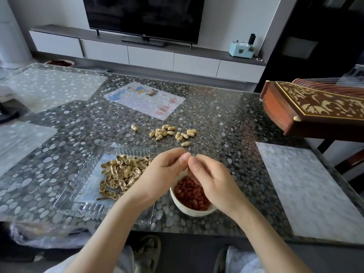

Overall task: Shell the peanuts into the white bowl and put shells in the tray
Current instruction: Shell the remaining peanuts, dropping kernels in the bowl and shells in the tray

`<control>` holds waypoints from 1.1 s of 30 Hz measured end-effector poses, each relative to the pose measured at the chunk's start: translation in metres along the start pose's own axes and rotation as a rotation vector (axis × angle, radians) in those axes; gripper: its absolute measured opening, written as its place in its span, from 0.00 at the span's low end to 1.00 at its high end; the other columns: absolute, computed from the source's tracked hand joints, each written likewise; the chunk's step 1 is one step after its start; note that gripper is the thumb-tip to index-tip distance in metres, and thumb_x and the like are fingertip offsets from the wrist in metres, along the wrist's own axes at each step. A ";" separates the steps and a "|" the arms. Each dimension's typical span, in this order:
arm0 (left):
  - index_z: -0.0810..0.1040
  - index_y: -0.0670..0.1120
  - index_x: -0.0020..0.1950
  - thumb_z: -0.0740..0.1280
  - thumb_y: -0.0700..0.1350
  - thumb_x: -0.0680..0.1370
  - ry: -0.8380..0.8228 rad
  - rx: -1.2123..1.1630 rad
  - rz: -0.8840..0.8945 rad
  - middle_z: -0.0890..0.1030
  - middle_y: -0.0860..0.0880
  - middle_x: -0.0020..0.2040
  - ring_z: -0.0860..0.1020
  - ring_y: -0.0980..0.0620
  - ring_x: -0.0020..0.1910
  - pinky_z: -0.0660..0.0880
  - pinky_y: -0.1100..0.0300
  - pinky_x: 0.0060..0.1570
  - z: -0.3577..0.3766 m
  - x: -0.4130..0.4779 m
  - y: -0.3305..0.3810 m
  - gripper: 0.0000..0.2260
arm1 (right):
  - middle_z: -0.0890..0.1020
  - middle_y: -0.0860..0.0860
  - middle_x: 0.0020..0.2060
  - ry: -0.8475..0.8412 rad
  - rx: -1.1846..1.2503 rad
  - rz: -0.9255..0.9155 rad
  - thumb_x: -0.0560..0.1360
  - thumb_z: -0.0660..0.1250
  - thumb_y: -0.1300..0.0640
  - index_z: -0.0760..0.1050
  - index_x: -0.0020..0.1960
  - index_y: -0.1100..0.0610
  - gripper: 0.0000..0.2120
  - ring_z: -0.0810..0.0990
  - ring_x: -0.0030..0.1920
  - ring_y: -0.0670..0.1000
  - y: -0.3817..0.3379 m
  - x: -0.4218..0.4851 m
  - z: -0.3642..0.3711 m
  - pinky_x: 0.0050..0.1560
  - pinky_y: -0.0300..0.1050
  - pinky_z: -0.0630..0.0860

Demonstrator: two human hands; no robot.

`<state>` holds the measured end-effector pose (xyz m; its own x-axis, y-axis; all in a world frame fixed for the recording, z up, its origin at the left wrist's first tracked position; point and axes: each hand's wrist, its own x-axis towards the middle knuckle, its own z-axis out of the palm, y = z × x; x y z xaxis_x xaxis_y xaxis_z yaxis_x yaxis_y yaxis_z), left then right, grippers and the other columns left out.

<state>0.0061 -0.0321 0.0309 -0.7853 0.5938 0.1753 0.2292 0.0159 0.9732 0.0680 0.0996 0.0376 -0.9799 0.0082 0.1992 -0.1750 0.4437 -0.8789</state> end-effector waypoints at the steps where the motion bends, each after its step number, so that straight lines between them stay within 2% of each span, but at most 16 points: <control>1: 0.68 0.44 0.35 0.59 0.53 0.75 0.001 -0.012 0.003 0.65 0.56 0.29 0.63 0.59 0.30 0.63 0.68 0.33 0.001 0.000 0.000 0.14 | 0.70 0.42 0.28 0.005 -0.002 -0.009 0.78 0.55 0.45 0.72 0.38 0.55 0.17 0.68 0.31 0.41 0.000 0.000 0.000 0.33 0.37 0.65; 3: 0.68 0.44 0.36 0.58 0.53 0.76 0.014 -0.069 0.001 0.65 0.56 0.30 0.63 0.58 0.31 0.63 0.65 0.33 0.005 0.000 0.000 0.15 | 0.71 0.43 0.28 0.040 0.031 -0.017 0.79 0.55 0.49 0.72 0.38 0.56 0.17 0.69 0.32 0.41 -0.002 0.000 0.001 0.34 0.37 0.66; 6: 0.71 0.44 0.38 0.56 0.53 0.78 0.102 -0.093 0.017 0.70 0.58 0.29 0.67 0.60 0.31 0.67 0.62 0.37 0.020 -0.001 -0.002 0.15 | 0.74 0.39 0.27 0.186 0.070 -0.004 0.82 0.54 0.55 0.71 0.36 0.51 0.17 0.72 0.30 0.39 -0.003 0.001 0.009 0.33 0.31 0.66; 9: 0.69 0.43 0.38 0.55 0.50 0.81 0.228 0.064 0.077 0.69 0.55 0.30 0.65 0.60 0.30 0.65 0.64 0.33 0.032 0.000 -0.005 0.16 | 0.74 0.39 0.26 0.344 -0.010 0.006 0.82 0.53 0.55 0.69 0.34 0.49 0.18 0.71 0.28 0.40 0.001 0.000 0.020 0.31 0.33 0.65; 12: 0.66 0.45 0.35 0.54 0.45 0.82 0.255 0.219 0.132 0.68 0.53 0.30 0.65 0.59 0.28 0.64 0.67 0.30 0.033 0.001 -0.004 0.16 | 0.72 0.41 0.24 0.418 -0.042 0.036 0.82 0.54 0.54 0.67 0.32 0.49 0.19 0.68 0.26 0.43 0.006 0.000 0.023 0.29 0.36 0.62; 14: 0.66 0.46 0.36 0.53 0.46 0.83 0.226 0.268 0.128 0.68 0.53 0.30 0.65 0.60 0.28 0.64 0.67 0.31 0.033 0.001 -0.004 0.15 | 0.71 0.42 0.22 0.433 -0.023 0.066 0.82 0.54 0.54 0.66 0.31 0.50 0.20 0.67 0.25 0.43 0.007 0.001 0.023 0.29 0.36 0.61; 17: 0.66 0.47 0.36 0.53 0.46 0.83 0.181 0.259 0.090 0.69 0.55 0.31 0.66 0.60 0.29 0.64 0.67 0.32 0.032 0.000 -0.005 0.15 | 0.69 0.43 0.20 0.426 0.017 0.120 0.82 0.54 0.54 0.70 0.32 0.56 0.21 0.66 0.24 0.42 0.006 0.000 0.021 0.27 0.36 0.61; 19: 0.67 0.48 0.37 0.53 0.47 0.83 0.167 0.221 0.072 0.69 0.56 0.31 0.67 0.61 0.30 0.64 0.68 0.33 0.031 -0.001 -0.004 0.15 | 0.72 0.43 0.21 0.405 0.054 0.147 0.82 0.54 0.54 0.73 0.33 0.56 0.21 0.69 0.25 0.42 0.004 0.000 0.018 0.28 0.34 0.64; 22: 0.68 0.48 0.37 0.53 0.48 0.82 0.156 0.215 0.066 0.70 0.56 0.32 0.68 0.62 0.31 0.66 0.68 0.34 0.030 -0.002 -0.002 0.15 | 0.81 0.42 0.32 0.362 0.121 0.225 0.82 0.54 0.54 0.81 0.43 0.55 0.18 0.79 0.36 0.37 0.003 0.002 0.015 0.36 0.28 0.71; 23: 0.67 0.48 0.37 0.53 0.48 0.82 0.154 0.231 0.062 0.70 0.56 0.32 0.68 0.61 0.31 0.65 0.68 0.34 0.030 -0.002 -0.002 0.15 | 0.82 0.44 0.35 0.359 0.117 0.249 0.82 0.54 0.53 0.81 0.45 0.58 0.19 0.79 0.37 0.38 0.003 0.002 0.014 0.38 0.29 0.72; 26: 0.67 0.45 0.38 0.52 0.48 0.83 0.151 0.320 0.052 0.70 0.52 0.34 0.66 0.59 0.32 0.65 0.66 0.34 0.033 -0.001 -0.006 0.15 | 0.81 0.54 0.33 0.408 0.096 0.299 0.82 0.54 0.52 0.79 0.41 0.64 0.22 0.78 0.35 0.46 0.006 0.004 0.016 0.38 0.43 0.73; 30: 0.66 0.42 0.40 0.51 0.49 0.83 0.165 0.384 0.066 0.70 0.48 0.35 0.65 0.56 0.32 0.64 0.63 0.34 0.035 -0.001 -0.009 0.16 | 0.75 0.56 0.29 0.449 0.106 0.337 0.82 0.54 0.52 0.71 0.36 0.68 0.24 0.72 0.32 0.51 0.008 0.007 0.015 0.34 0.46 0.68; 33: 0.65 0.41 0.40 0.51 0.49 0.83 0.135 0.359 0.068 0.70 0.47 0.35 0.66 0.54 0.33 0.65 0.60 0.35 0.032 -0.001 -0.008 0.16 | 0.79 0.52 0.30 0.390 0.232 0.428 0.81 0.56 0.52 0.76 0.37 0.64 0.21 0.77 0.35 0.50 0.009 0.006 0.008 0.38 0.47 0.73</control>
<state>0.0235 -0.0075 0.0178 -0.8247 0.4922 0.2787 0.4511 0.2752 0.8490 0.0594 0.0961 0.0276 -0.8683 0.4884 -0.0869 0.1666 0.1222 -0.9784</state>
